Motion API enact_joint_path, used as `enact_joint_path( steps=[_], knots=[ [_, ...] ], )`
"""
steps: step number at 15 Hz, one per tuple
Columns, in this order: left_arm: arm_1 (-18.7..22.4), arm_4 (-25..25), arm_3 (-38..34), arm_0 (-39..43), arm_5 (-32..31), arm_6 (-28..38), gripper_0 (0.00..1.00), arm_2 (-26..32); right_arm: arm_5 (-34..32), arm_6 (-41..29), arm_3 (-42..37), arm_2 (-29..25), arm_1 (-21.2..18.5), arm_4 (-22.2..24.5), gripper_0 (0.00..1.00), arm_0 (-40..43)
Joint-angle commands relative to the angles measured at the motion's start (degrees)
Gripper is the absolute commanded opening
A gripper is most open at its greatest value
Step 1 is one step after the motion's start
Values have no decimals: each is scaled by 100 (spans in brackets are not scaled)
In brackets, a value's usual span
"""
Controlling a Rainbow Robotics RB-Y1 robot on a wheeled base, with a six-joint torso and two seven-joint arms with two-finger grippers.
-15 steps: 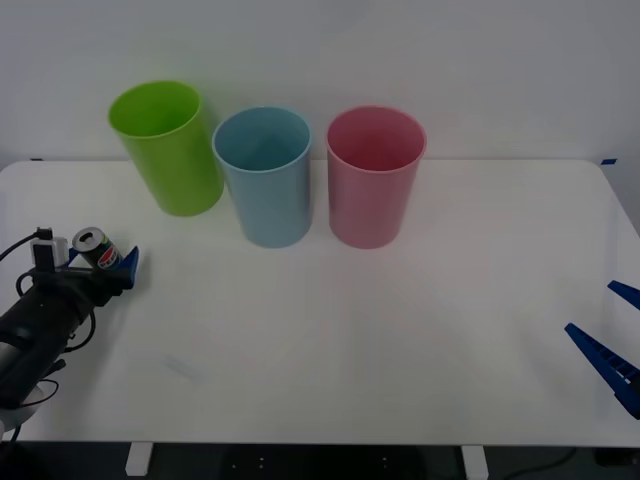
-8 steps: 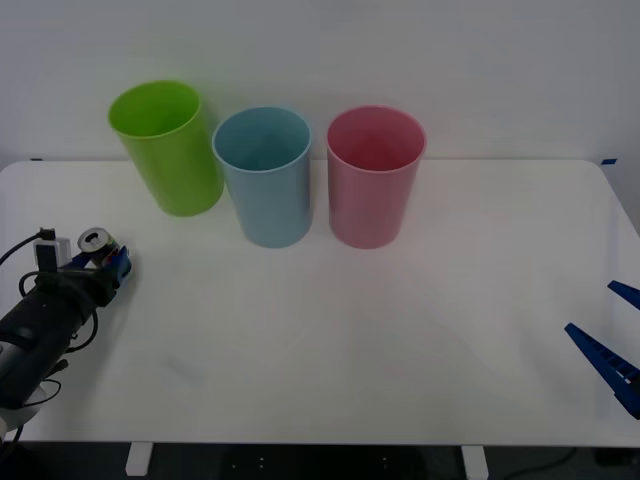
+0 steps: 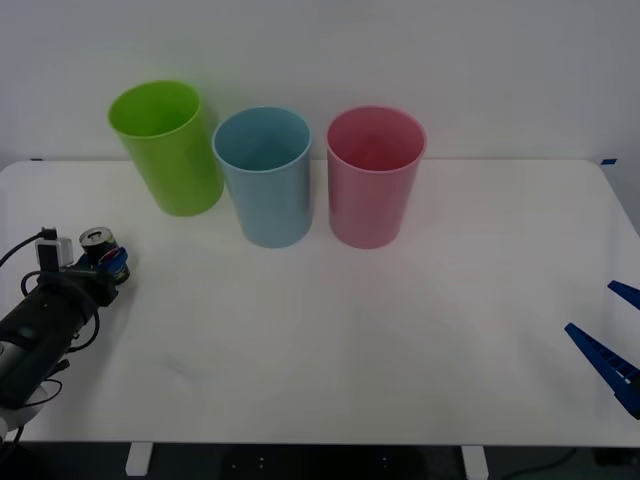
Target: Grasp the object on the table and drop it into the matching bin: aluminum can to the light blue bin, PET bottle to the pink bin.
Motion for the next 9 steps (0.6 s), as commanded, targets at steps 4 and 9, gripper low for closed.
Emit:
enact_joint_path(
  steps=[4, 9],
  knots=[
    [45, -23, -480, 307, -328, 30, 0, 19, 0, 0, 0, 0, 0, 0, 100, 0],
    [45, 206, -1588, 993, -653, 171, 0, -78, 0, 0, 0, 0, 0, 0, 100, 0]
  ],
)
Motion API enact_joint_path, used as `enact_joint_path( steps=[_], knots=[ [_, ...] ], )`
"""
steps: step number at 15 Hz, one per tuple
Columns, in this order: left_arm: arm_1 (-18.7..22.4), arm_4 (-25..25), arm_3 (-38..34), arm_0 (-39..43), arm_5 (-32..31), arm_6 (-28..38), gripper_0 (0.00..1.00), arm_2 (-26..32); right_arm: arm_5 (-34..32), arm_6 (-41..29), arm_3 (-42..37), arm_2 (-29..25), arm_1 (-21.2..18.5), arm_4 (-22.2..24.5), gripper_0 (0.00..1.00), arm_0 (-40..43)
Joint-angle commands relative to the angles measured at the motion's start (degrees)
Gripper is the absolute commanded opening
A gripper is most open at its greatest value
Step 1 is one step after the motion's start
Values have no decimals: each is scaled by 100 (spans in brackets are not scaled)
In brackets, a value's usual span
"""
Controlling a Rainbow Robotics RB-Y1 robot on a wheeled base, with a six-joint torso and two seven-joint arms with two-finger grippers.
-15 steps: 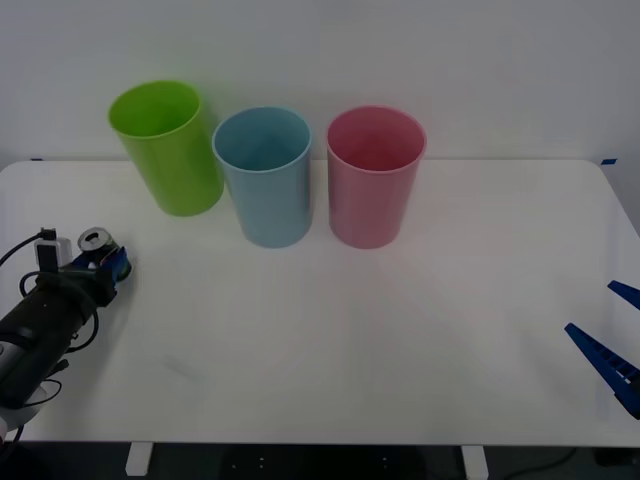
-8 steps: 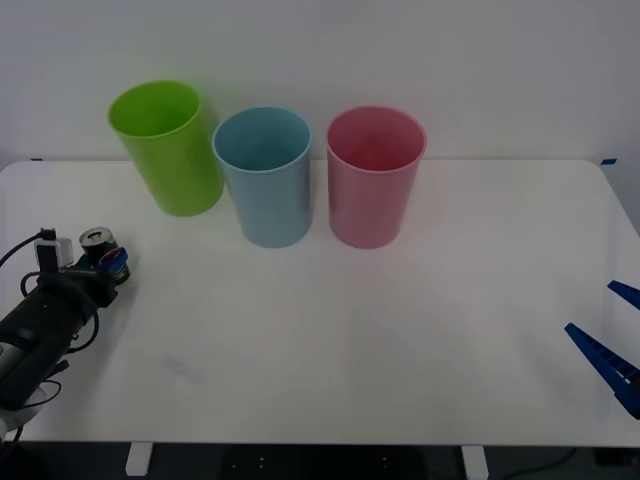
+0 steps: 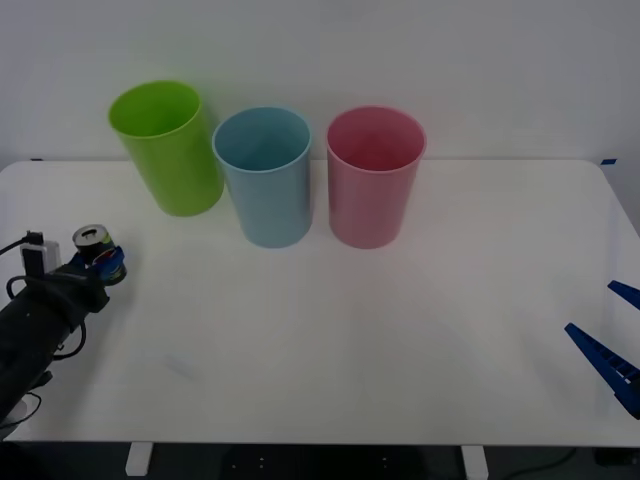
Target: Grasp the object on the table and drop it into the matching bin: aluminum can to the light blue bin, PET bottle to the pink bin.
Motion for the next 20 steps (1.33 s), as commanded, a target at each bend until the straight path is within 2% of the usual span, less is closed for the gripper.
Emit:
enact_joint_path(
  steps=[1, 8, 11, 16, 18, 20],
  knots=[
    [0, 159, -627, 388, -168, 83, 0, -48, 0, 0, 0, 0, 0, 0, 100, 0],
    [0, 449, -2359, 1442, -221, 461, 0, -162, 0, 0, 0, 0, 0, 0, 100, 0],
    [0, 449, -3044, 1697, -221, 1146, 0, -153, 0, 0, 0, 0, 0, 0, 100, 0],
    [150, 387, -3756, 1689, -221, 2078, 0, -162, 0, 0, 0, 0, 0, 0, 100, 0],
    [220, 229, -3870, 1530, -256, 2447, 0, -162, 0, 0, 0, 0, 0, 0, 100, 0],
    [334, 220, -3862, 1267, -265, 2544, 0, -285, 0, 0, 0, 0, 0, 0, 100, 0]
  ],
)
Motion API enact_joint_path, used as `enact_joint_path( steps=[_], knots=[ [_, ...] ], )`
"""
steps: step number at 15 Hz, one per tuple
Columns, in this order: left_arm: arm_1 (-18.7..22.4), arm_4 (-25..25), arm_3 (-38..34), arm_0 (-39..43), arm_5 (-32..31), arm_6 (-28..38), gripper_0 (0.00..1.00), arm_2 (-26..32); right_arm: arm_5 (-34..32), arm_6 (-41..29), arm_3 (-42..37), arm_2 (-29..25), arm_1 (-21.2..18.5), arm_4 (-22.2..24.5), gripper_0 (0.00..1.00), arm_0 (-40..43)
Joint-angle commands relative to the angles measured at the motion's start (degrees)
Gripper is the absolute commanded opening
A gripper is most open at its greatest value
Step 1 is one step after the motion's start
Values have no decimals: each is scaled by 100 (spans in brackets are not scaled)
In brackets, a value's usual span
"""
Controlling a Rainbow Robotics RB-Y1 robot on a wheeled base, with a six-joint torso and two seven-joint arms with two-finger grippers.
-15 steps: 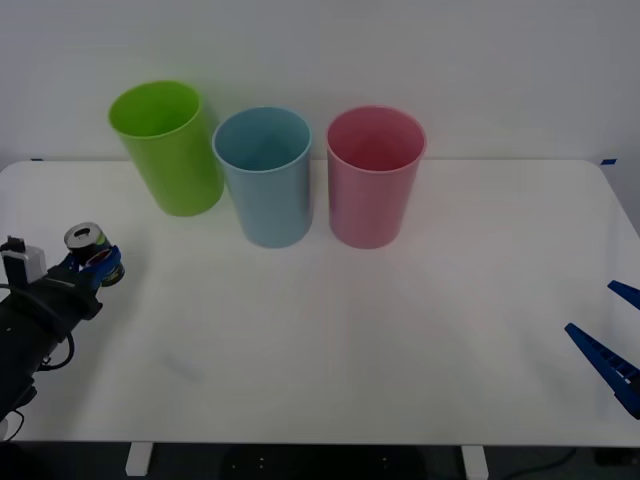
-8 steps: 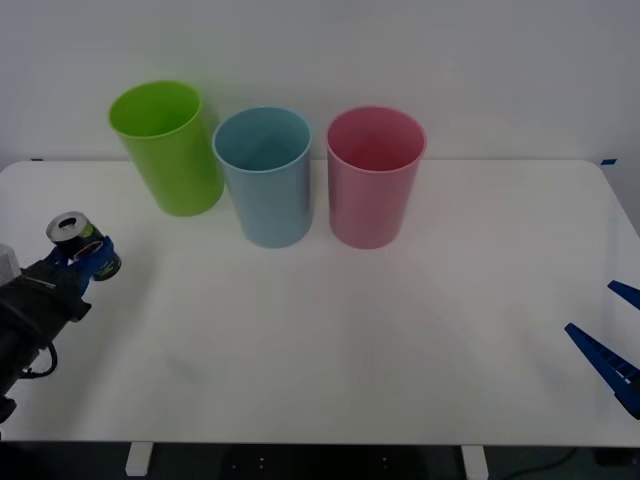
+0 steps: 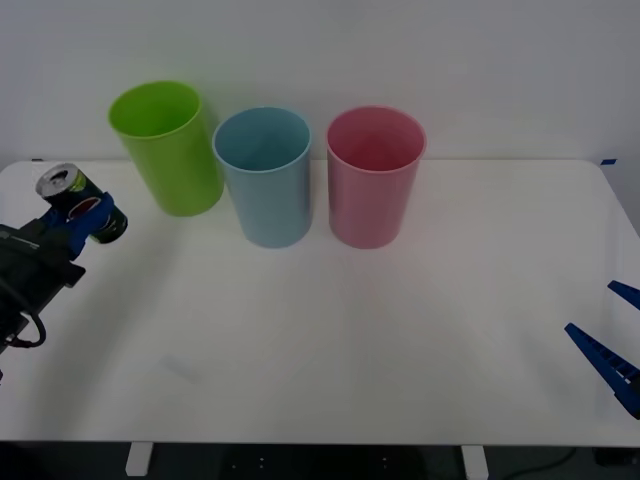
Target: Grasp the object on the table and drop it into the matching bin: aluminum can to the light blue bin, PET bottle to the pink bin.
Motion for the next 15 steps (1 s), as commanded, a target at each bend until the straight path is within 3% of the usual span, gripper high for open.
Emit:
enact_joint_path(
  steps=[1, 5, 9, 15],
  knots=[
    [107, -114, 2, -394, -6, 162, 0, -172, 0, 0, 0, 0, 0, 0, 100, 0],
    [98, -544, 99, -1105, 196, 391, 0, -594, 0, 0, 0, 0, 0, 0, 100, 0],
    [-34, -957, 644, -1888, 196, 408, 0, -814, 0, 0, 0, 0, 0, 0, 100, 0],
    [-667, -1845, 1022, -2617, 328, 417, 0, -831, 0, 0, 0, 0, 0, 0, 100, 0]
  ],
)
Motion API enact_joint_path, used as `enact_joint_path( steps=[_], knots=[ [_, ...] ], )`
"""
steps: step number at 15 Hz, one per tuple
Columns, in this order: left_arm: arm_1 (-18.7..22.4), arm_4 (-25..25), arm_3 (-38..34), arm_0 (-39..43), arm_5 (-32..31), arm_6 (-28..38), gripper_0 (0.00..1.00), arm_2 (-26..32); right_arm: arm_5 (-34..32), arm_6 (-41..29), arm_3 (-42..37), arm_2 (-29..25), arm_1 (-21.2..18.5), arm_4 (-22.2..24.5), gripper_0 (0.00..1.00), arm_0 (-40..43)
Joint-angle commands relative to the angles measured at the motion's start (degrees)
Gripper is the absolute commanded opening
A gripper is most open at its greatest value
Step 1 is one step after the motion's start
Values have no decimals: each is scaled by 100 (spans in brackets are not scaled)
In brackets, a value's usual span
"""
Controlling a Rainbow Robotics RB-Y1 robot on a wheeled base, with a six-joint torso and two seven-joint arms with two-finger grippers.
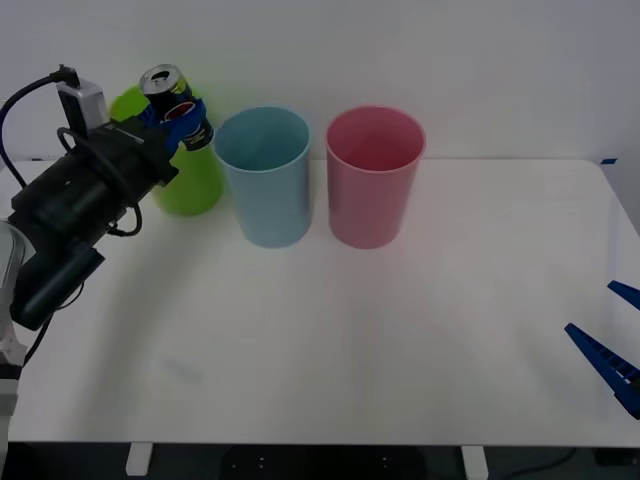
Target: Grasp the object on the table and drop it into the matching bin: aluminum can to the light blue bin, PET bottle to the pink bin.
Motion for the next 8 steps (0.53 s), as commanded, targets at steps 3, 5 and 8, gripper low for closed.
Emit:
enact_joint_path(
  steps=[3, 5, 8],
  knots=[
    [-462, -651, 334, -438, 68, 0, 0, 1, 0, 0, 0, 0, 0, 0, 100, 0],
    [-550, -915, 580, -710, 68, 0, 0, 1, 0, 0, 0, 0, 0, 0, 100, 0],
    [-585, -1188, 1011, -1132, 68, 0, 0, -69, 0, 0, 0, 0, 0, 0, 100, 0]
  ],
)
